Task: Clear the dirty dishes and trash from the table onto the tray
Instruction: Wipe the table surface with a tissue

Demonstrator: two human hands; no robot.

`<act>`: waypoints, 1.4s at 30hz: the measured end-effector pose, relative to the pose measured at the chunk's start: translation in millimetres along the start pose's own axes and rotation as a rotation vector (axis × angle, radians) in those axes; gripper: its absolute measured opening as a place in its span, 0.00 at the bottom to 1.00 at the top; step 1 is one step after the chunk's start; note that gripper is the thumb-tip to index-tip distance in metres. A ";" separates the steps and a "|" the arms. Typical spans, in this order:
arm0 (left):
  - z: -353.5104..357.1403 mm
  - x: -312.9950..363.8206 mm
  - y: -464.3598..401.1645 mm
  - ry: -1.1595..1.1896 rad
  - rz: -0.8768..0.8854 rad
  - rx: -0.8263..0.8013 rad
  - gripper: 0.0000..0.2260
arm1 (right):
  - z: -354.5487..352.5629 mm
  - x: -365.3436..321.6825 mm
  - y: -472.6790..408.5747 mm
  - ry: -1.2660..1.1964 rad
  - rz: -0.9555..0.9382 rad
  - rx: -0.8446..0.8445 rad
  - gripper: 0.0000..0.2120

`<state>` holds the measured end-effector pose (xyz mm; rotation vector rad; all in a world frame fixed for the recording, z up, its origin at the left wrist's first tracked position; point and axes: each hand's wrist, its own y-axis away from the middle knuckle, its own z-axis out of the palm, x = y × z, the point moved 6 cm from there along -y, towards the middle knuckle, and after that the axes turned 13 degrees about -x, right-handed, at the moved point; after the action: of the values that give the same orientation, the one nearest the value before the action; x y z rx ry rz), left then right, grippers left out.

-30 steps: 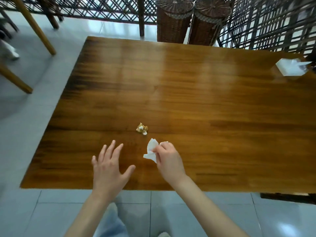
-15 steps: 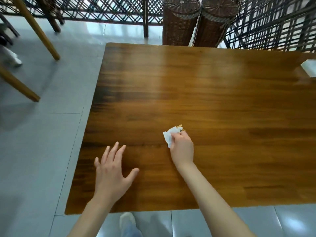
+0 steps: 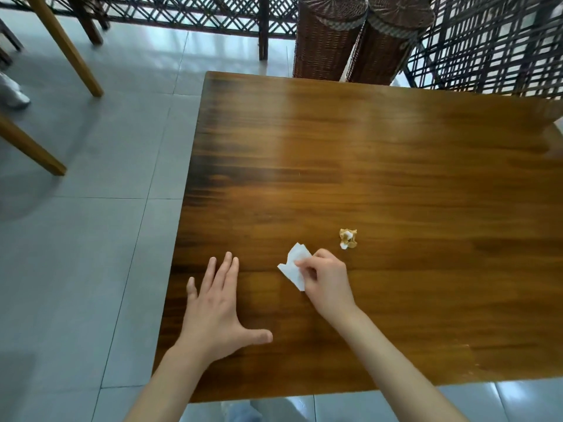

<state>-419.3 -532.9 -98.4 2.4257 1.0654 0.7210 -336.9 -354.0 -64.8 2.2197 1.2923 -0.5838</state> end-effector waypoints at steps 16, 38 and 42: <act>5.7 2.2 -0.4 -0.049 -0.001 -0.114 0.63 | 29.5 -29.3 21.8 0.029 -0.028 -0.018 0.09; 30.0 20.2 39.5 0.067 -0.127 0.081 0.44 | 42.4 -30.3 73.9 0.250 0.002 0.007 0.01; 31.6 19.1 42.3 0.066 -0.153 0.066 0.44 | 28.7 -7.6 77.2 0.254 0.008 0.011 0.04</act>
<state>-365.7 -549.7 -95.0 2.3568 1.3043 0.7296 -275.4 -409.4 -66.8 2.3659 1.4040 -0.3130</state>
